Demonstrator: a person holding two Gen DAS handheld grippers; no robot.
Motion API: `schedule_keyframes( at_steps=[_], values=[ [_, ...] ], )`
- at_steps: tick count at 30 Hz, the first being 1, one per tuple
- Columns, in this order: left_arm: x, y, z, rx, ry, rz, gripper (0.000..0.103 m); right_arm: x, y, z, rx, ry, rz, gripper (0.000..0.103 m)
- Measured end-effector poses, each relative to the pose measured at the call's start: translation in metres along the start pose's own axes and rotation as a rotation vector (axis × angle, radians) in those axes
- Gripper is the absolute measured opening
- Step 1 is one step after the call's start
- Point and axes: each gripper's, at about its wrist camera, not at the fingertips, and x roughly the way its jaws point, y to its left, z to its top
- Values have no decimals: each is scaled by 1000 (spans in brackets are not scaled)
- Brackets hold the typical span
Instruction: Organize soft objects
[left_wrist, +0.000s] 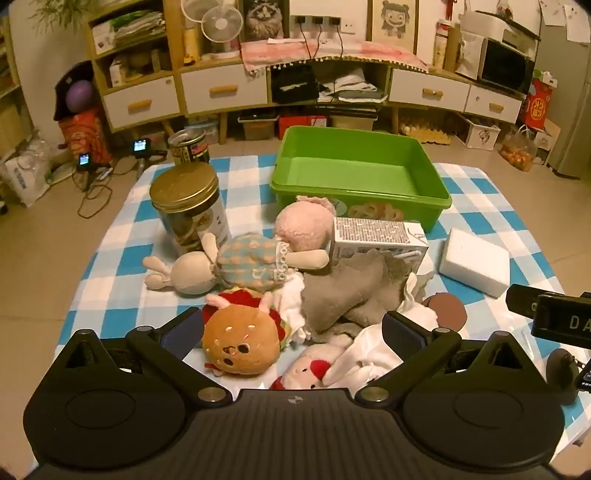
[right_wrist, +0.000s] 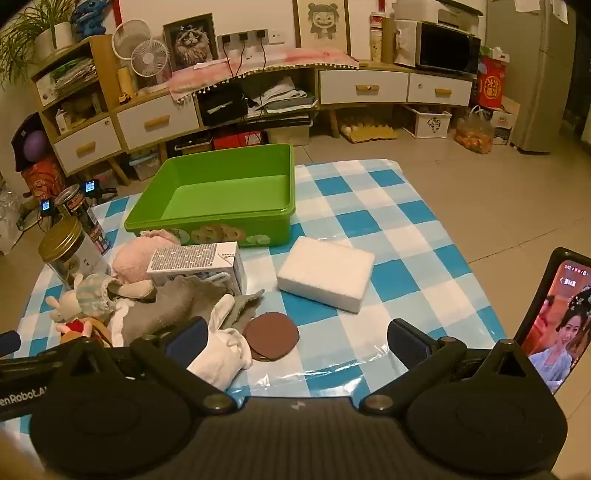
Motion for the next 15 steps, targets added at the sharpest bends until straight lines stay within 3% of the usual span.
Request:
schedule_keyframes(
  at_steps=[9, 15],
  values=[
    [-3, 6, -2, -4, 6, -33, 98, -1, 2, -2, -3, 4, -7, 89],
    [2, 0, -5, 11, 49, -9, 98, 1, 4, -4, -11, 11, -11, 89]
  ],
)
